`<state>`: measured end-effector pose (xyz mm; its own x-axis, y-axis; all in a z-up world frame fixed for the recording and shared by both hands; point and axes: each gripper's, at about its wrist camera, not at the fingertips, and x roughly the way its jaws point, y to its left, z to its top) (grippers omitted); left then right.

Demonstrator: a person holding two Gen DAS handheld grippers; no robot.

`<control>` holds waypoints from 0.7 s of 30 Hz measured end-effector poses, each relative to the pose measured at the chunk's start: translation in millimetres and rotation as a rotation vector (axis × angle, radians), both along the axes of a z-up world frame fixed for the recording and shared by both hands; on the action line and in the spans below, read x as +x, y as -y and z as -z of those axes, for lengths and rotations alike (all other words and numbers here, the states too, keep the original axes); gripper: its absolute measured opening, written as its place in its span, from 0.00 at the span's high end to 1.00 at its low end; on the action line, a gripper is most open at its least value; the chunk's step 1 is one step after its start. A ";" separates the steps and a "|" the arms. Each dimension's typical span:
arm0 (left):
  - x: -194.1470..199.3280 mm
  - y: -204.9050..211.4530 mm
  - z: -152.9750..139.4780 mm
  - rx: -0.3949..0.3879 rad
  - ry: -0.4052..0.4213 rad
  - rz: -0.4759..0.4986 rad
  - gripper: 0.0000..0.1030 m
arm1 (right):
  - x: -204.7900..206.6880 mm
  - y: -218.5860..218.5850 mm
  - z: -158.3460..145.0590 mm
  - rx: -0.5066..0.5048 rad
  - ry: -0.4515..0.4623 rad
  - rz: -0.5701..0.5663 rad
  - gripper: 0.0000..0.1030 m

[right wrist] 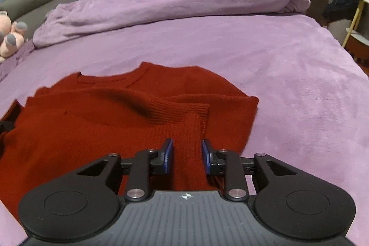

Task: Fold small clothes
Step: 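Lift the hem with both grippers and fold it toward the collar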

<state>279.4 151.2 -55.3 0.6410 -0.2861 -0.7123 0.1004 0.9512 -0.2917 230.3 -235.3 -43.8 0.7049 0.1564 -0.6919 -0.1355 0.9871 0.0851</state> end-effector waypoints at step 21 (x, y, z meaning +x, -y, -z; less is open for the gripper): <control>84.5 17.8 -34.1 0.282 0.168 -0.257 0.87 | 93.9 -41.9 -7.7 -0.279 0.179 0.200 0.86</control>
<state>363.9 133.5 -21.3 0.7800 0.0899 -0.6193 -0.1269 0.9918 -0.0158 324.2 -193.4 -36.1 0.8157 -0.1733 -0.5519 0.0740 0.9775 -0.1976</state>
